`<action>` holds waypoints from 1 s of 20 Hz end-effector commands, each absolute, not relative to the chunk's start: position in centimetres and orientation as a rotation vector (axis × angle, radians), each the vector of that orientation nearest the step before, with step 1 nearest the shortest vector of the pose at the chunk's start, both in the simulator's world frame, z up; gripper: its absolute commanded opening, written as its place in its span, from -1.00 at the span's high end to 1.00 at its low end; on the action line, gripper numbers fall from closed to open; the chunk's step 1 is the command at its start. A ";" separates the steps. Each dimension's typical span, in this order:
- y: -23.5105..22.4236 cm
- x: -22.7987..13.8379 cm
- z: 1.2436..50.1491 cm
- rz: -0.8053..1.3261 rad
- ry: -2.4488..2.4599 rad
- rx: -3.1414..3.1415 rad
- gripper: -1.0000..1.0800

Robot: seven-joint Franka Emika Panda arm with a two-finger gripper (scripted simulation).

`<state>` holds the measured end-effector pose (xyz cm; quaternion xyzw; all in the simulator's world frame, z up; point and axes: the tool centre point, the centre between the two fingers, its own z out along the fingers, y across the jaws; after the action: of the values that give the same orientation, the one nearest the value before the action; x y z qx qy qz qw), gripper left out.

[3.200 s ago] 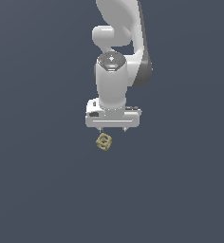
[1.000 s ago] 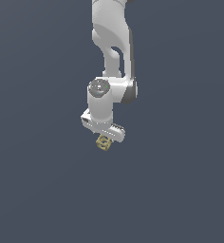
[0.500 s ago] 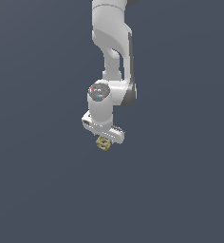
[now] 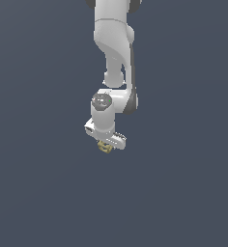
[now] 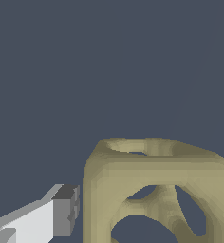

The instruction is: Pick up the object and move it to a goal position.

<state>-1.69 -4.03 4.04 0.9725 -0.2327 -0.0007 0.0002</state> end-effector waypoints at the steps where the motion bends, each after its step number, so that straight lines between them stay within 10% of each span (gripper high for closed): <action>1: -4.0 -1.6 3.9 0.000 -0.731 3.055 1.00; 20: -2.7 -2.3 5.7 0.000 -0.732 3.055 1.00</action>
<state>-2.16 -3.13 5.16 0.9724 -0.2334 -0.0003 0.0001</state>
